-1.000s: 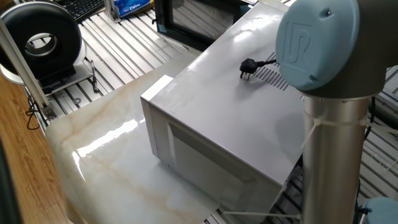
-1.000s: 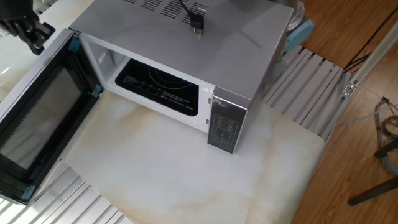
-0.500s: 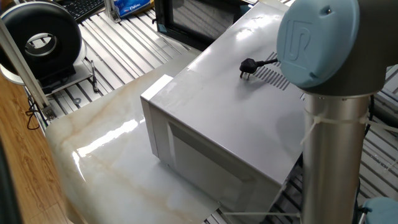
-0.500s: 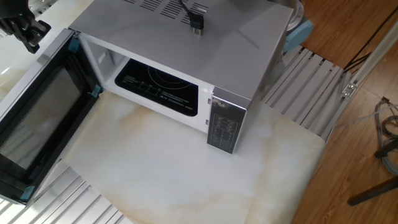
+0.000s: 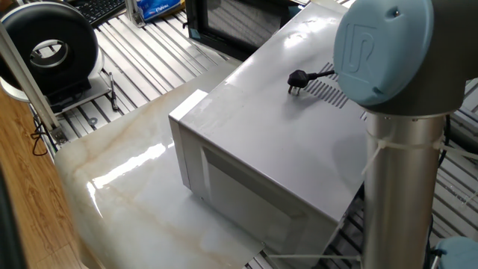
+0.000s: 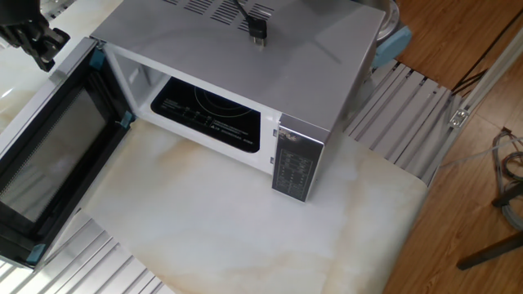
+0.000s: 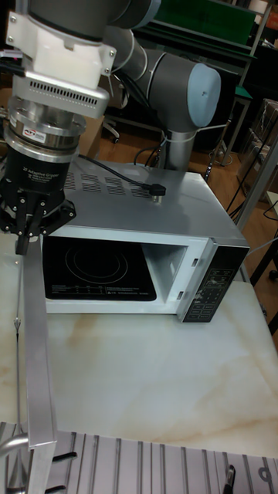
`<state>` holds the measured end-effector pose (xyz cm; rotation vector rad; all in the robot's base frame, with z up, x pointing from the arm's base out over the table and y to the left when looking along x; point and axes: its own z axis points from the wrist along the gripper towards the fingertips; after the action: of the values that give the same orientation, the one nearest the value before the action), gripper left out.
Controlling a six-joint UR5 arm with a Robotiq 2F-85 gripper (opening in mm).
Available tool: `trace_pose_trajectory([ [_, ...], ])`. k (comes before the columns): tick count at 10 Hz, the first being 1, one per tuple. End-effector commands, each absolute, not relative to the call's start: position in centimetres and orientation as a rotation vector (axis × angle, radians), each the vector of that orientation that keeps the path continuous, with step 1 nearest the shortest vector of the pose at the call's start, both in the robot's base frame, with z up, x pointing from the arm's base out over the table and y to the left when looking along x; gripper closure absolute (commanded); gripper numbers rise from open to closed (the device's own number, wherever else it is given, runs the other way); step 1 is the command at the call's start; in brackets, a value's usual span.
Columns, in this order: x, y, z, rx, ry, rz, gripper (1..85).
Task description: Close the microwave door
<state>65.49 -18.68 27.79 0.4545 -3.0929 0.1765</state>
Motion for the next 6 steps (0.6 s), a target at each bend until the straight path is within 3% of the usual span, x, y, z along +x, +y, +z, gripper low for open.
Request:
trace_pose_trajectory([
  [1, 66.1, -18.7, 27.7, 0.504, -3.104, 0.190, 84.7],
  [6, 67.8, -18.9, 27.4, 0.628, -3.128, 0.220, 84.7],
])
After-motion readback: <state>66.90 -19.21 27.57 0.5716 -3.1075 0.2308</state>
